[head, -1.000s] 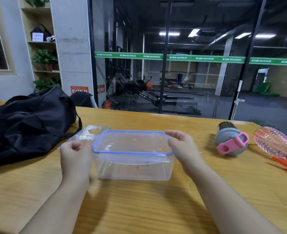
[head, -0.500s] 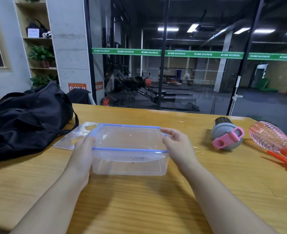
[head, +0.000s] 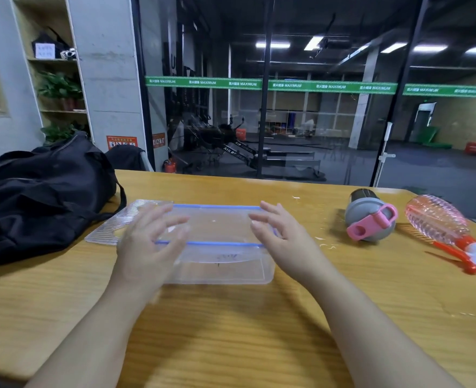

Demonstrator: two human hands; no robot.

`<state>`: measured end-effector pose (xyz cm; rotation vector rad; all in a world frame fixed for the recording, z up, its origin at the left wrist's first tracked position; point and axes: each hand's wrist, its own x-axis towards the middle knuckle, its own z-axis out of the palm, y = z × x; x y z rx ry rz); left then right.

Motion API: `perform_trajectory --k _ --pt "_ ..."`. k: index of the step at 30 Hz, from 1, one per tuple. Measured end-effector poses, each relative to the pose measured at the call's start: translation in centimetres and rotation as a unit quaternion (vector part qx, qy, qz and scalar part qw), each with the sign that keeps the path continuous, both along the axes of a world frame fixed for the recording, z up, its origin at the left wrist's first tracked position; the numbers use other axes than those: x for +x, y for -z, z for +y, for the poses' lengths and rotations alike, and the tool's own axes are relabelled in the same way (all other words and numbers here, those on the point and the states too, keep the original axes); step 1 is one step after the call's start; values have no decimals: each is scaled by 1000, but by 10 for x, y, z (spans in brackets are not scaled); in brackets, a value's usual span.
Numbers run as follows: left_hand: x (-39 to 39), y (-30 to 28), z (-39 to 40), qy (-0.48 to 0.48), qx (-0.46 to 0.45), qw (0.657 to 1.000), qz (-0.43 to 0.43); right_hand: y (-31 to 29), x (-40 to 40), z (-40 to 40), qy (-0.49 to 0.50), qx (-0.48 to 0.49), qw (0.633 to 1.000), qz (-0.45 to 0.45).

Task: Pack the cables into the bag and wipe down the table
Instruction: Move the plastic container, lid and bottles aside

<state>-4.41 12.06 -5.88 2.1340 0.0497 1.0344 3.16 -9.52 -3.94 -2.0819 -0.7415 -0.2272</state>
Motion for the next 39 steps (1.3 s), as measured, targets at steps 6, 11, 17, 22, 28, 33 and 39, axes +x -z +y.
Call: perform_trajectory --k 6,11,17,22,28,33,39 --pt "-13 -4 19 96 81 985 119 -4 -2 -13 -73 -169 981 57" --pt "-14 -4 24 97 104 984 109 -6 -1 -15 -88 -192 976 53" --pt "-20 1 23 79 146 984 65 0 -4 -15 -80 -172 982 19" --pt "-22 7 26 51 174 983 20 4 -6 -14 -59 -139 988 -26" --pt "-25 6 25 58 164 985 -18 2 -9 -14 -52 -118 991 -47" --pt "-26 7 25 55 171 983 -37 2 -11 -19 -54 -130 989 -34" --pt "-25 7 25 44 167 985 -29 3 -12 -19 -64 -153 986 -25"
